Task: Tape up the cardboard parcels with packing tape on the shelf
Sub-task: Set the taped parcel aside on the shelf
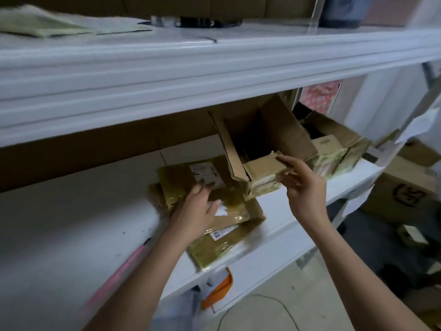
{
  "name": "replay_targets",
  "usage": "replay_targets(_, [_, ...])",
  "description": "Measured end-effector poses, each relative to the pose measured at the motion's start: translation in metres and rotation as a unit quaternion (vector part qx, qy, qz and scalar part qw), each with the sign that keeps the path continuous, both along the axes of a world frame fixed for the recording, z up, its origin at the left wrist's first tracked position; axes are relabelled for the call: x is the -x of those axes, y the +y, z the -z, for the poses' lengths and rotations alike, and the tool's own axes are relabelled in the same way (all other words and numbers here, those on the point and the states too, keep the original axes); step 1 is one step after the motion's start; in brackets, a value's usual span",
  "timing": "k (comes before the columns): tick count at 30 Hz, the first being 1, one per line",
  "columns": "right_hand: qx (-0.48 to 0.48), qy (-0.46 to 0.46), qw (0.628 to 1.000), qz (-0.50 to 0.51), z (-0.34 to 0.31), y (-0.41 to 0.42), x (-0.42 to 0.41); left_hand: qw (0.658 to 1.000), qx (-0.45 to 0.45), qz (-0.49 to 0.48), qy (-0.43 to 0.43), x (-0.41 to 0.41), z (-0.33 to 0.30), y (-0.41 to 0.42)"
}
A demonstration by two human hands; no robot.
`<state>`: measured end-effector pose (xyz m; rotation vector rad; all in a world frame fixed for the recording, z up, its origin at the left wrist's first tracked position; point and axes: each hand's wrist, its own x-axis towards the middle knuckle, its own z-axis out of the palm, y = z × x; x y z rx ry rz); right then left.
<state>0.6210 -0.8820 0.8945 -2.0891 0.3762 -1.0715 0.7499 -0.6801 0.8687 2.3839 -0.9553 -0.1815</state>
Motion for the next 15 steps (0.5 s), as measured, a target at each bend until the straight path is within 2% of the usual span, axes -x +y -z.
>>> replay_targets(4, [0.009,0.025,1.0,0.011,0.021,-0.076,0.028,0.998,-0.046,-0.022,-0.021,0.006,0.01,-0.069])
replay_targets(6, [0.008,0.041,0.999,0.009,0.03,-0.106,0.034,0.997,-0.068,-0.044,-0.002,0.007,0.015,-0.088])
replay_targets(9, [0.021,0.082,0.996,-0.014,0.041,-0.14,0.034,0.991,-0.108,-0.067,0.028,0.015,0.023,-0.101])
replay_targets(15, [0.033,0.112,0.993,-0.026,0.059,-0.181,0.012,0.988,-0.121,-0.092,-0.01,0.024,0.024,-0.12])
